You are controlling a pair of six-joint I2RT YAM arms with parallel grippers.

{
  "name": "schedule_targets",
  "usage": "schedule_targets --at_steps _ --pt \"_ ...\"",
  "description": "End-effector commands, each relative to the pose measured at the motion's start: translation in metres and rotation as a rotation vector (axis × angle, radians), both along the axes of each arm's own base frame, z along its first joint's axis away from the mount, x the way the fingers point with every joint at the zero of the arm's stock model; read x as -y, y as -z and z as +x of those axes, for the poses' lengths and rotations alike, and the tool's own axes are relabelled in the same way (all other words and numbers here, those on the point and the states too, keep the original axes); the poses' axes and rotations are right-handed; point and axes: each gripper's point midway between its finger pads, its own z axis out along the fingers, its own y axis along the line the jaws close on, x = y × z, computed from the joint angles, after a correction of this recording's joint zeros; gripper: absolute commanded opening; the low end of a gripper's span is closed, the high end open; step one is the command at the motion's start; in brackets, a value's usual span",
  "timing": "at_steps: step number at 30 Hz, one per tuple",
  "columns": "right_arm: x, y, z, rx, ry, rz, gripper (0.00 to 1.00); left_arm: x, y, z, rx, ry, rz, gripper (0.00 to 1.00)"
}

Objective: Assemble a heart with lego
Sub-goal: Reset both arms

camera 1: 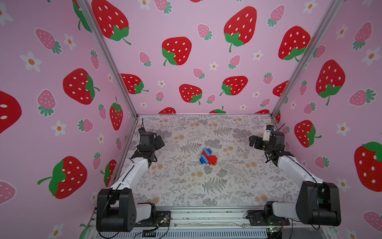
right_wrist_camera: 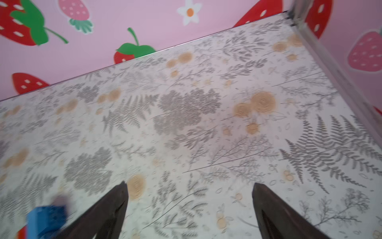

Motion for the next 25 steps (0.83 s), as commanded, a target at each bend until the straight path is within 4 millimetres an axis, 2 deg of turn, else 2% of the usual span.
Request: schedule_targets --at_steps 1,3,5,7,10,14,21,24,25 --pt "0.014 0.008 0.019 0.113 -0.009 -0.119 0.99 -0.008 0.003 0.009 0.07 0.032 0.138 0.99" --pt "0.017 0.017 0.02 0.108 -0.031 -0.053 0.99 -0.005 0.007 0.015 0.096 0.065 0.154 0.99" --pt "0.004 0.025 0.017 0.196 -0.117 -0.024 0.99 0.001 0.013 0.02 0.116 0.119 0.187 0.99" --pt "-0.001 0.027 0.006 0.216 -0.143 -0.047 0.99 0.002 0.015 0.023 0.149 0.134 0.205 0.99" --pt "-0.01 0.035 0.005 0.233 -0.165 -0.092 0.99 0.015 0.025 0.026 0.18 0.212 0.188 0.99" --pt "-0.004 0.036 0.007 0.225 -0.125 -0.094 0.99 0.017 0.038 0.028 0.176 0.221 0.189 0.99" --pt "-0.003 0.037 0.008 0.214 -0.115 -0.108 0.99 0.017 0.039 0.029 0.174 0.219 0.187 0.99" --pt "0.009 0.038 0.01 0.2 -0.042 -0.116 0.99 0.04 0.043 0.031 0.188 0.364 0.17 0.99" --pt "0.01 0.037 0.009 0.202 -0.034 -0.117 0.99 0.039 0.043 0.03 0.185 0.359 0.171 0.99"
